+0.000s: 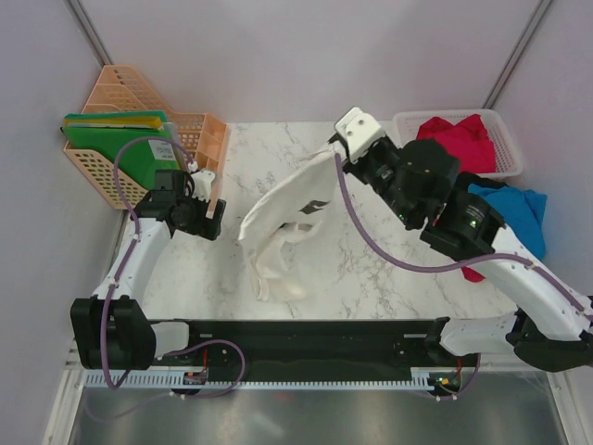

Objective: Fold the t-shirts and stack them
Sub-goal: Flatten out the tshirt

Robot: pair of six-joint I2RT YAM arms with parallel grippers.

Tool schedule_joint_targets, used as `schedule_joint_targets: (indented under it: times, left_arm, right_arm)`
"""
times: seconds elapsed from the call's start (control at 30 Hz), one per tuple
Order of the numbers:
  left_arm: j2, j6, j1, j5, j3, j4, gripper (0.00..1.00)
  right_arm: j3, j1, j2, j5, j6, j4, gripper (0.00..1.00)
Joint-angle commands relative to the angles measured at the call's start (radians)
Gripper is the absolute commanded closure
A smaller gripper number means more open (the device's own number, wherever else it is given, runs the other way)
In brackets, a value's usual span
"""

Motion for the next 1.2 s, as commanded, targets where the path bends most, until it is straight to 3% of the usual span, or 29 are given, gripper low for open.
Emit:
schedule_joint_targets:
  times: [0.0, 0.57, 0.67, 0.9, 1.17]
  left_arm:
    - [0.003, 0.026, 0.005, 0.013, 0.007, 0.009, 0.0]
    - [-0.002, 0.024, 0.005, 0.038, 0.003, 0.002, 0.0]
    - [-0.002, 0.024, 0.005, 0.042, 0.009, -0.003, 0.0]
    - [-0.014, 0.027, 0.005, 0.047, 0.003, -0.003, 0.0]
    - [0.009, 0.023, 0.005, 0.059, 0.012, -0.006, 0.0]
  right_arm:
    - [0.064, -0.011, -0.015, 0.113, -0.067, -0.005, 1.0]
    - [0.046, -0.098, 0.002, 0.118, -0.098, 0.051, 1.0]
    - [0.098, -0.1, 0.037, 0.127, -0.107, 0.057, 1.0]
    - [0.418, -0.1, 0.033, 0.138, -0.125, 0.052, 1.0]
    - [0.494, -0.201, -0.091, 0.204, -0.181, 0.054, 1.0]
